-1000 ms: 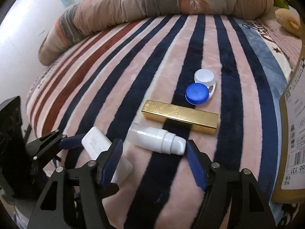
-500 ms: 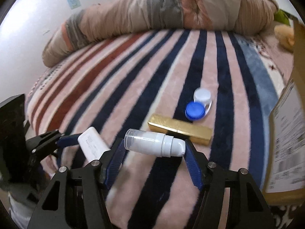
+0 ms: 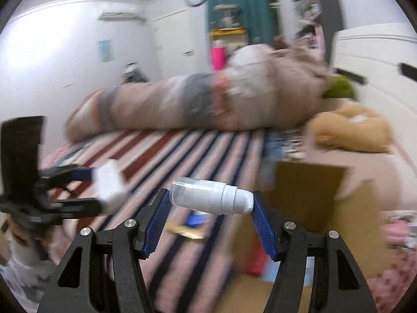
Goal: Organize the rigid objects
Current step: 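Lower the white box with the left tool while the right tool lowers the bottle into the box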
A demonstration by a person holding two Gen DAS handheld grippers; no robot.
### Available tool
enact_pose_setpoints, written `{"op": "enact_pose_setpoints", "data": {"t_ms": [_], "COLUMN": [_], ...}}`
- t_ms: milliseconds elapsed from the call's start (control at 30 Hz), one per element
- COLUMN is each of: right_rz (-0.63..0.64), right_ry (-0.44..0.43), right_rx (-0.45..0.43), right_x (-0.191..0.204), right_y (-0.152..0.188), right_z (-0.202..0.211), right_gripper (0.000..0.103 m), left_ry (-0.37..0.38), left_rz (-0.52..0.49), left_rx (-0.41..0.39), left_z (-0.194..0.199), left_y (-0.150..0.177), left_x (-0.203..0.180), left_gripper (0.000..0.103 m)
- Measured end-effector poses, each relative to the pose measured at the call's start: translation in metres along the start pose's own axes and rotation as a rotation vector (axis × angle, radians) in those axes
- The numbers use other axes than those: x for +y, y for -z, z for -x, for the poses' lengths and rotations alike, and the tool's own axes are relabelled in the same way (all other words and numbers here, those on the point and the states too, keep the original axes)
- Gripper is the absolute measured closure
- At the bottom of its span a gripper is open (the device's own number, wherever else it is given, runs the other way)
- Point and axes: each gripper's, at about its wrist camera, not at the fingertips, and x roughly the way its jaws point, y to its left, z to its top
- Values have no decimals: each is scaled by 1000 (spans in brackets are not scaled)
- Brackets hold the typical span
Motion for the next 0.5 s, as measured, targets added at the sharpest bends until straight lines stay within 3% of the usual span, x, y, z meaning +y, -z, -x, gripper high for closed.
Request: {"op": "enact_pose_setpoints", "data": {"t_ms": [67, 200, 267, 300, 500], "right_rz": [-1, 26, 17, 17, 23], "right_ry": [98, 189, 202, 199, 204], "right_rx": [18, 83, 117, 126, 139], "right_x": [-30, -72, -87, -92, -113], "right_y": [-2, 0, 4, 5, 16], "right_z": [3, -11, -24, -28, -41], "right_gripper": [44, 44, 44, 44, 44], "left_ry": [28, 62, 74, 81, 83], "left_rz": [-42, -113, -133, -145, -162], "left_rx": [6, 42, 69, 80, 149], "left_z": [-12, -46, -64, -73, -119], "left_y": [-17, -42, -50, -53, -63], "left_x": [-19, -53, -66, -73, -89], "left_gripper": [20, 20, 24, 33, 35]}}
